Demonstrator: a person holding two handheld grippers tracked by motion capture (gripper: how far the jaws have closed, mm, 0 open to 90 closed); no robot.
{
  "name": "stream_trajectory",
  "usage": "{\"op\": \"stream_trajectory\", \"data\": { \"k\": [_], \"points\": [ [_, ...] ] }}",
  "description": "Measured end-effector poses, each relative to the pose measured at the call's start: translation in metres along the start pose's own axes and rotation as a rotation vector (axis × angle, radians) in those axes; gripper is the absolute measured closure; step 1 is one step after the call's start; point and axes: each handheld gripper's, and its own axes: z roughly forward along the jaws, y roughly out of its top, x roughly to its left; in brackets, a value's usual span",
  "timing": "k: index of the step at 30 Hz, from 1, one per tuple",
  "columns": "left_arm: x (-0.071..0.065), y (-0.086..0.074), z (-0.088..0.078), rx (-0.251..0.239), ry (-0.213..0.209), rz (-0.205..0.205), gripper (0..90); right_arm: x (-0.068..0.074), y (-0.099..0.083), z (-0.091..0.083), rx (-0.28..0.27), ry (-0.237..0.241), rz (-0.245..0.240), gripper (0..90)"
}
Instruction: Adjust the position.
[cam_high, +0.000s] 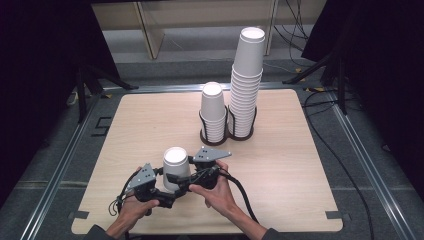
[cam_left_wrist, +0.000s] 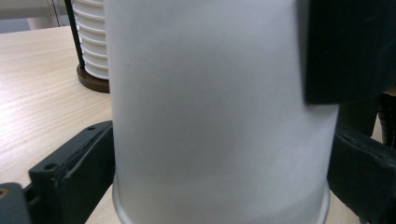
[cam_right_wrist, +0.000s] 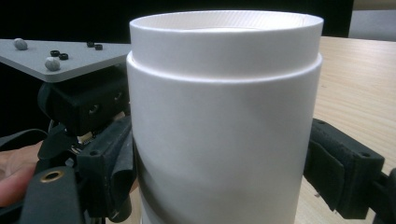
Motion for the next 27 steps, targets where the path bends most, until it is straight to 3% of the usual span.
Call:
{"op": "stream_trajectory", "data": {
  "k": [2,3,4,8,11,14,15,16,19,22,27],
  "points": [
    [0.0,0.0,0.0,-0.003,-0.005,0.0,2.3,0.001,0.0,0.001,0.009,0.014,0.021,18.0],
    [-0.001,0.0,0.001,-0.013,-0.011,-0.007,3.4,0.001,-0.001,0.001,0.005,0.012,0.005,18.0],
    [-0.001,0.001,-0.002,0.014,-0.004,0.001,4.3,0.001,-0.001,0.001,0.006,0.014,0.006,18.0],
    [-0.001,0.001,-0.001,-0.012,-0.023,-0.002,5.6,0.001,-0.001,0.001,0.003,0.021,0.012,17.8],
    [-0.002,0.003,-0.004,0.019,-0.004,0.02,6.9,0.0,-0.001,0.001,-0.003,0.026,-0.003,17.4],
    [-0.002,0.003,-0.002,0.001,-0.014,0.044,8.2,-0.001,0.0,0.0,-0.001,0.024,-0.007,16.8],
    [-0.003,0.004,-0.004,0.021,-0.002,0.054,8.7,-0.001,0.0,-0.001,0.001,0.027,0.019,16.6],
    [-0.002,0.004,-0.003,0.004,-0.015,0.062,9.0,-0.003,0.001,-0.001,0.0,0.026,0.0,16.4],
    [-0.003,0.005,-0.004,0.021,0.002,0.089,9.7,-0.006,0.002,-0.001,-0.001,0.031,-0.016,15.7],
    [-0.004,0.005,-0.005,0.042,0.005,0.119,10.2,-0.003,0.006,-0.004,0.044,0.039,-0.002,15.1],
    [-0.007,0.006,-0.004,0.033,-0.012,0.146,10.6,-0.005,0.018,-0.01,0.089,0.054,-0.074,15.0]
  ]
}}
